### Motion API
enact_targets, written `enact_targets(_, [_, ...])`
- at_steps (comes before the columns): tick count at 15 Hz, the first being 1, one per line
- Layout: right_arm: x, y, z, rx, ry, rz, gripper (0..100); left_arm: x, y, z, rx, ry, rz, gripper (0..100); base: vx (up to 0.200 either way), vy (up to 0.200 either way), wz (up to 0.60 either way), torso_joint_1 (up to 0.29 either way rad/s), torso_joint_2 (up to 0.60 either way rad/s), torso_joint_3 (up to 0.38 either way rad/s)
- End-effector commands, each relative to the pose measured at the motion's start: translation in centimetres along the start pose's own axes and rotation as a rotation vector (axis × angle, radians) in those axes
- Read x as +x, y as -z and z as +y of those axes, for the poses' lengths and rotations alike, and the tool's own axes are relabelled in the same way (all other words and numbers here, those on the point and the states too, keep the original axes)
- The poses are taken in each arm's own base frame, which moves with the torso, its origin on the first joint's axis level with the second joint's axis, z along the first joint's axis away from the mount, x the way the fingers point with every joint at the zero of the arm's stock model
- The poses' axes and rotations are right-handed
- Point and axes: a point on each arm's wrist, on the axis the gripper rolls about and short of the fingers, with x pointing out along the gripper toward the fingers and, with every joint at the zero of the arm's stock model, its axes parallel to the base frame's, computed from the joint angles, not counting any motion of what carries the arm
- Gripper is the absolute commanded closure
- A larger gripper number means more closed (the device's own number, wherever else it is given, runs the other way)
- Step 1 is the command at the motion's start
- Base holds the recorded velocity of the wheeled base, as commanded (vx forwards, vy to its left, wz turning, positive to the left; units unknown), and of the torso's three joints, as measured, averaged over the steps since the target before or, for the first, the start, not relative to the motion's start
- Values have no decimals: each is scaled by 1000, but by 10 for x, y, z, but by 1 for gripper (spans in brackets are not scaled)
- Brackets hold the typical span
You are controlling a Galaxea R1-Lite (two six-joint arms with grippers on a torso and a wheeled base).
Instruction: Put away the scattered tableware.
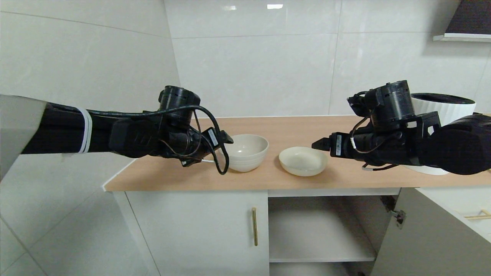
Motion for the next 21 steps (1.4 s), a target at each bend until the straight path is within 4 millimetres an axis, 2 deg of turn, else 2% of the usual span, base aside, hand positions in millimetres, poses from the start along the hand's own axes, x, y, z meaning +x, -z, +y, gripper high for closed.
enact_targets(1, [-2, -1, 0, 1, -1, -4, 0, 7, 3, 2, 1, -10, 13, 0, 0, 0, 0, 0, 0, 0])
enact_targets(7, [-3, -1, 0, 0, -3, -4, 0, 7, 3, 1, -12, -7, 14, 0, 0, 0, 0, 0, 0, 0])
enact_targets(8, [-3, -1, 0, 1, -3, -5, 0, 7, 4, 0, -10, -4, 16, 100, 0, 0, 0, 0, 0, 0])
enact_targets(13, [-4, -1, 0, 1, 2, -9, 0, 4, 5, -3, -6, 8, 19, 100, 0, 0, 0, 0, 0, 0])
enact_targets(16, [-4, -1, 0, 1, 4, -9, 0, -12, 1, -6, -5, 29, -3, 100, 0, 0, 0, 0, 0, 0])
enact_targets(20, [3, 2, -1, -4, 18, 8, 0, -15, 1, -6, -5, 32, -4, 100, 0, 0, 0, 0, 0, 0])
enact_targets(21, [10, 5, -1, -7, 34, 20, 0, -15, 1, -6, -5, 31, -2, 100, 0, 0, 0, 0, 0, 0])
